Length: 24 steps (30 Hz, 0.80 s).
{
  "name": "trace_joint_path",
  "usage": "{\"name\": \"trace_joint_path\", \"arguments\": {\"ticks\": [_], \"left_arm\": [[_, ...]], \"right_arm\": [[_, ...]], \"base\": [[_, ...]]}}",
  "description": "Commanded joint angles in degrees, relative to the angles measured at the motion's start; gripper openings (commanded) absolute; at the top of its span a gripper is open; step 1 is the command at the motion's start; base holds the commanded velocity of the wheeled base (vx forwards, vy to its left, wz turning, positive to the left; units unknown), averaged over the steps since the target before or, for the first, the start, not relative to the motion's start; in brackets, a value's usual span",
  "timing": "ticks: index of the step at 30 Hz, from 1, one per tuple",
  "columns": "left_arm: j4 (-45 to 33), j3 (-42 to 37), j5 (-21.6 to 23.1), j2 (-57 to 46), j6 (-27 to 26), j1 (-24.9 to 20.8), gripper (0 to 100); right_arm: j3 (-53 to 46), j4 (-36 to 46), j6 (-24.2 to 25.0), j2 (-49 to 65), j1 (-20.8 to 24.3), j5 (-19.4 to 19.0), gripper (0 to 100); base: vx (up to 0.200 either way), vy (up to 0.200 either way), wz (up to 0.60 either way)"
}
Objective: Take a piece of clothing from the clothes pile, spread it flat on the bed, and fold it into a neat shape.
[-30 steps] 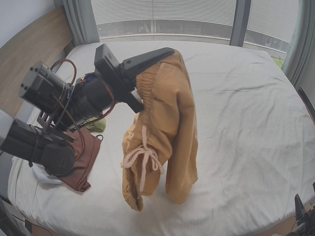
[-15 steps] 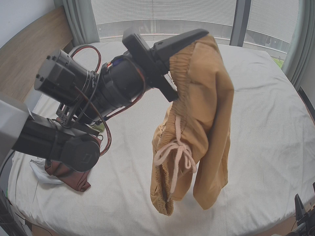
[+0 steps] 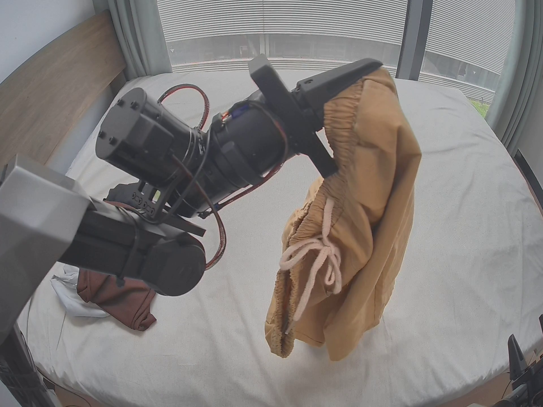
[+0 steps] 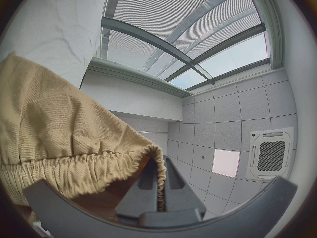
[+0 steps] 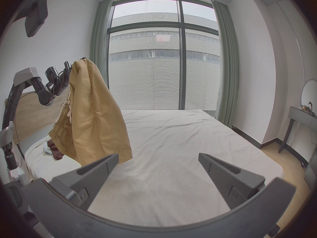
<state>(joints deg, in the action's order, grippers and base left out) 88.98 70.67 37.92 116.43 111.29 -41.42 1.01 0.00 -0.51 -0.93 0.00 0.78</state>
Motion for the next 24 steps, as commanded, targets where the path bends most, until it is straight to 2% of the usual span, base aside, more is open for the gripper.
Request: {"name": "trace_joint_path", "arguments": {"ticks": [1, 7, 8, 9, 11, 13, 15, 21, 24], "left_arm": [[-0.03, 2.98, -0.31, 2.48, 0.51, -1.38, 0], [0.05, 1.93, -0.48, 4.94, -0.19, -0.59, 0], [0.05, 0.87, -0.48, 5.74, -3.01, 1.61, 0], [0.05, 0.87, -0.48, 5.74, -3.01, 1.61, 0], [-0.03, -1.32, -0.4, 5.82, -9.86, 3.45, 0], [-0.03, -3.43, -0.31, 5.3, -13.99, 4.77, 0], [-0.03, -6.51, -0.22, 3.63, -16.37, 6.53, 0], [-0.03, -16.7, -0.31, -4.2, -18.39, 11.8, 0], [-0.12, -20.48, -0.04, -6.22, -22.43, 14.7, 0]], "right_arm": [[-1.01, 0.0, -0.02, 0.93, 0.0, 0.01, 100], [-1.01, 0.0, -0.02, 0.93, 0.0, 0.01, 100], [-1.01, 0.0, -0.02, 0.93, 0.0, 0.01, 100], [-1.01, 0.0, -0.02, 0.93, 0.0, 0.01, 100], [-1.01, 0.0, -0.02, 0.93, 0.0, 0.01, 100], [-1.01, 0.0, -0.02, 0.93, 0.0, 0.01, 100], [-1.01, 0.0, -0.02, 0.93, 0.0, 0.01, 100], [-1.01, 0.0, -0.02, 0.93, 0.0, 0.01, 100], [-1.01, 0.0, -0.02, 0.93, 0.0, 0.01, 100]], "base": [[0.0, 0.0, 0.0], [0.0, 0.0, 0.0], [0.0, 0.0, 0.0], [0.0, 0.0, 0.0], [0.0, 0.0, 0.0], [0.0, 0.0, 0.0], [0.0, 0.0, 0.0], [0.0, 0.0, 0.0], [0.0, 0.0, 0.0]]}}
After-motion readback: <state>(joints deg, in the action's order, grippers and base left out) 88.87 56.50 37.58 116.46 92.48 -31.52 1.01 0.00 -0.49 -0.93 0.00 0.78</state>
